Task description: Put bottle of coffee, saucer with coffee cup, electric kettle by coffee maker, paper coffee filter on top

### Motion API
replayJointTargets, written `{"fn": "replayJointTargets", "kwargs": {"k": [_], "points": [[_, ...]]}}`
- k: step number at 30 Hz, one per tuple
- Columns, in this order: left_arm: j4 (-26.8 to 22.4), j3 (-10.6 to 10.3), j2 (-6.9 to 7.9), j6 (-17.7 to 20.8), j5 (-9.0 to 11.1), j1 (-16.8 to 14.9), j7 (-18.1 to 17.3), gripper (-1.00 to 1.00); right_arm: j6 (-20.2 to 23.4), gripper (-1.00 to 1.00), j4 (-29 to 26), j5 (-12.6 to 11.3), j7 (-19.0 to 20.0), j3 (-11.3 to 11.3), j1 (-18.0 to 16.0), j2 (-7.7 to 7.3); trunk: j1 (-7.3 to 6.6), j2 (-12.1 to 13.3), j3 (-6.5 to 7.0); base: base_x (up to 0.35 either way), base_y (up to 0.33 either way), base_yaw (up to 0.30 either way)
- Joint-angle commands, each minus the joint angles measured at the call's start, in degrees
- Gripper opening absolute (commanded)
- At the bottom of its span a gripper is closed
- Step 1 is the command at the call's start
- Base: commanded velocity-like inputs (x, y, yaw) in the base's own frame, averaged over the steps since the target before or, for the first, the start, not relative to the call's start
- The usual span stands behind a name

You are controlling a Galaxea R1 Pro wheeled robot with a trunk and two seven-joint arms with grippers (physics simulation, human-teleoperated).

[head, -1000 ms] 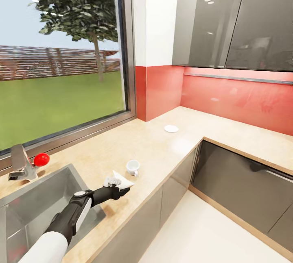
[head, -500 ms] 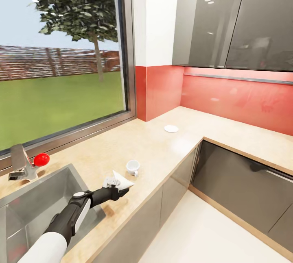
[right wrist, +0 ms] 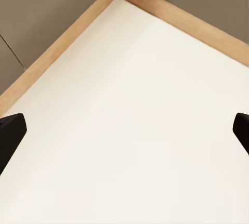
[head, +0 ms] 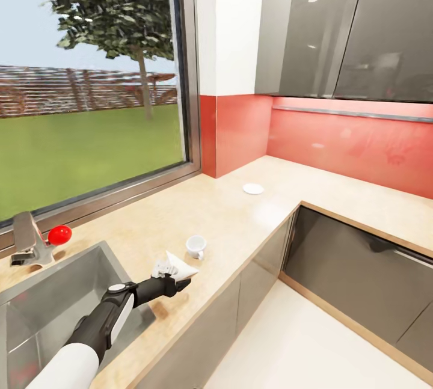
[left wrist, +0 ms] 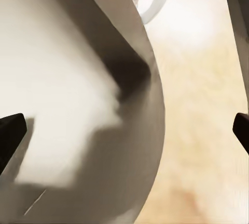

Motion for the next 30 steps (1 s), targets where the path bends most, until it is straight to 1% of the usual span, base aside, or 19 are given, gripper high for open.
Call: {"fn": "replayJointTargets", "kwargs": {"k": [1,11,12,14,25,30], "points": [[-0.1,0.1,-0.02,0.5,0.0,0.0,-0.3,1.00,-0.2,1.00,0.1,0.5,0.3,-0.5,-0.1,0.05,0.03,-0.1,-0.18,0.000,0.000,0.000],[0.1,0.0,-0.02,0.4,0.0,0.0,-0.3,1.00,-0.2,1.00,0.0,0.5,0.4,-0.3,-0.1,0.00,0.03,-0.1,-0.25,0.001,0.000,0.000],[0.2,0.0,-0.02,0.4,0.0,0.0,-0.4,1.00,-0.2,1.00,0.0,0.5,0.5,-0.3,-0.1,-0.66,0.03,-0.1,-0.25,0.108,0.000,0.000],[0.2,-0.1,0.03,0.4,0.0,0.0,-0.4,1.00,-0.2,1.00,0.0,0.5,0.5,-0.3,-0.1,-0.74,0.03,-0.1,-0.25,0.032,0.000,0.000],[0.4,-0.2,0.01,0.4,0.0,1.1,-0.3,1.00,-0.2,1.00,0.0,0.5,0.5,-0.3,-0.1,-0.74,0.03,-0.1,-0.25,0.004,0.000,0.000],[0.5,-0.2,-0.02,0.4,0.0,1.2,-0.3,1.00,-0.2,1.00,0.0,0.5,0.5,-0.3,-0.1,-0.74,0.03,-0.1,-0.25,0.116,0.000,0.000]]}}
